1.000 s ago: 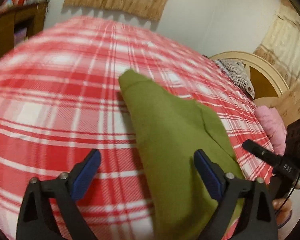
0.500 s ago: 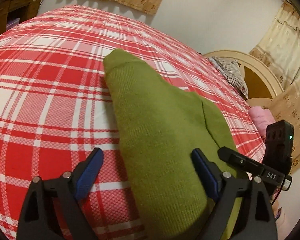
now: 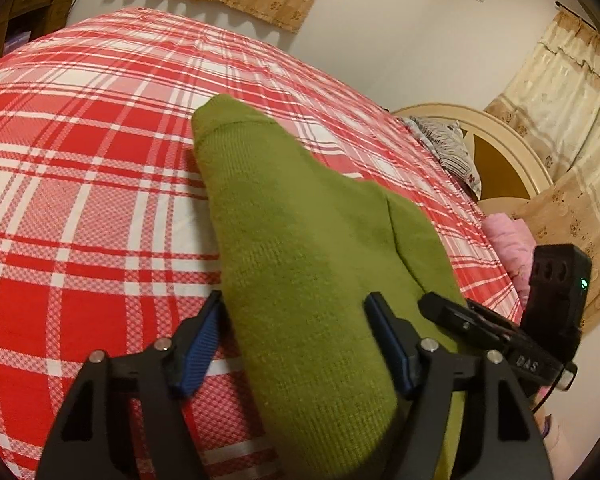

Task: Fold small clothes
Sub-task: 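Grasp the green sweater bundle with the left gripper while the right gripper grasps its striped edge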

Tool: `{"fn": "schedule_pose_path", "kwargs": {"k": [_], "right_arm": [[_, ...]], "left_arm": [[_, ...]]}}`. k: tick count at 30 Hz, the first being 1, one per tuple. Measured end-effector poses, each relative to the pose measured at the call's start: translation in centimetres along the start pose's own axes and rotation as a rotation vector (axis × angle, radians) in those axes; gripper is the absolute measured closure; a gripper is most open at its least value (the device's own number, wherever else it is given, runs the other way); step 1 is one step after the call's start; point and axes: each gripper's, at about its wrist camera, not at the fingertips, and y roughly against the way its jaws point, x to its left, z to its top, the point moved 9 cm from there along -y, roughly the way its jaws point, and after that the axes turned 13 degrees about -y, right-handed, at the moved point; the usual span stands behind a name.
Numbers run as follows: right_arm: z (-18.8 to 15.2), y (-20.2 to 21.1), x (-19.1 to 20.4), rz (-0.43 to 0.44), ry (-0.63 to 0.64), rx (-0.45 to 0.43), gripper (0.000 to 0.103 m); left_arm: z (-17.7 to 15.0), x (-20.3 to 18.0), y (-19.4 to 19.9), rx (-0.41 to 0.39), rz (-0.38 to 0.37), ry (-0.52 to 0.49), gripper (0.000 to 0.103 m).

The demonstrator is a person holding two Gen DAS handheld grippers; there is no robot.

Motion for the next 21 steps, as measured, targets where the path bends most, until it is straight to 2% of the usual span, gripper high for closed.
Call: {"fn": "schedule_pose_path", "kwargs": {"k": [2,3,5,7,10,13,15,18,19,21], "right_arm": [[-0.1,0.9,1.3,0.044,0.053,-0.038,0.057],[-0.2,1.3,1.8,0.061,0.072,-0.051,0.058],[-0.1,1.0,1.8,0.076,0.072,-0.035,0.058],[-0.3,-0.9,0.5,0.064,0.004,0.052,0.055],[0.4,-1.5,-0.4,0.127,-0.082,0.082,0.049],[0.4,-1.6,-0.7,0.159,-0.114,0.086,0.048],[0.3,-1.7,-0.5,0.132,-0.089,0.079,0.051],[0.1,-1.5,0.6,0.038,-0.012,0.055,0.061],[0.0,-1.3,0.8,0.02,-0.002,0.047,0.066],[-0.2,-0.7,1.6,-0.024,-0.002,0.027,0.069]], "left_arm": [[-0.1,0.0,0.1,-0.003,-0.002,0.003,0.029],[-0.1,0.0,0.1,-0.005,-0.004,0.005,0.029],[-0.2,0.1,0.1,-0.006,-0.009,0.009,0.029],[-0.2,0.1,0.1,-0.005,-0.006,0.005,0.029],[-0.2,0.3,0.1,-0.008,-0.014,0.01,0.029],[-0.3,0.5,0.1,-0.013,-0.014,0.012,0.028],[-0.2,0.3,0.1,-0.015,-0.007,0.006,0.032],[-0.1,-0.3,0.2,-0.018,-0.001,-0.021,0.048],[0.0,-0.5,0.2,-0.02,0.016,-0.034,0.051],[0.0,-0.8,0.6,-0.022,0.065,-0.07,0.055]]}}
